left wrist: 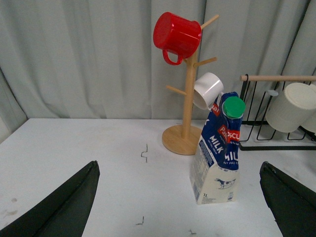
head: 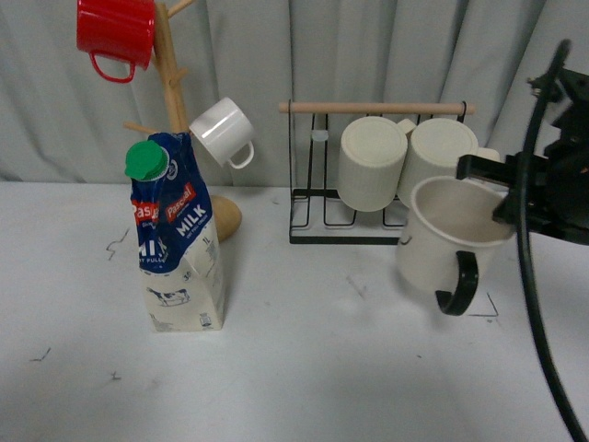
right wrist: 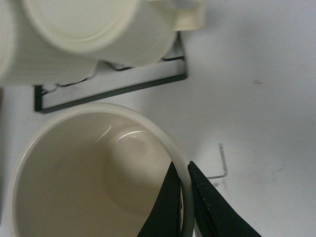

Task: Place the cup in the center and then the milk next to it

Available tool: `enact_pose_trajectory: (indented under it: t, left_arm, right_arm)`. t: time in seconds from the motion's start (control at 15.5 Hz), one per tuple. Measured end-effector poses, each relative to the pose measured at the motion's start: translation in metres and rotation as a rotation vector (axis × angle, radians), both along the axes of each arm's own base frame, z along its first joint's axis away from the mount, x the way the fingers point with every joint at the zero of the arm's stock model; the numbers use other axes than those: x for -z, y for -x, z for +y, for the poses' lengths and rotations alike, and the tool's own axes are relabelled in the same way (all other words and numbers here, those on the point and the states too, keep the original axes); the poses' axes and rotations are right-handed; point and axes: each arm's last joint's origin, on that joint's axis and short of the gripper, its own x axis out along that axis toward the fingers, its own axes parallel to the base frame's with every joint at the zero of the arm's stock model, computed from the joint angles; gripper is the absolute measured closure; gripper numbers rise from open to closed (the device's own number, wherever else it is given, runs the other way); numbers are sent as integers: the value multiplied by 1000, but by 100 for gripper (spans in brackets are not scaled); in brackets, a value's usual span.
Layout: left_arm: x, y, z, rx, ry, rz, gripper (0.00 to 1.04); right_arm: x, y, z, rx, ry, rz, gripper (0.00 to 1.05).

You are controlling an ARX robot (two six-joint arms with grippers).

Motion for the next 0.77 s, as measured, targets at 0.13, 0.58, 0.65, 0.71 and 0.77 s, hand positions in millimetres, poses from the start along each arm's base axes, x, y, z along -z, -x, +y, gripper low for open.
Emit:
enact_pose_trajectory:
  t: [0.13, 0.58, 0.65, 0.71, 0.77]
  left_arm:
    - [0, 0, 0, 0, 0, 0, 7]
    - [0, 0, 0, 0, 0, 0, 7]
    - [0, 0, 0, 0, 0, 0, 7]
    - [0, 0, 0, 0, 0, 0, 7]
    - [0, 0, 0, 0, 0, 0, 7]
  right_arm:
    - [-5, 0, 27, -129, 52, -2, 101]
    - [18, -23, 39, -211, 132, 77, 101]
    - [19, -24, 40, -213, 133, 79, 101]
    - [22, -24, 41, -217, 134, 87, 101]
    - [26, -24, 42, -221, 133, 97, 101]
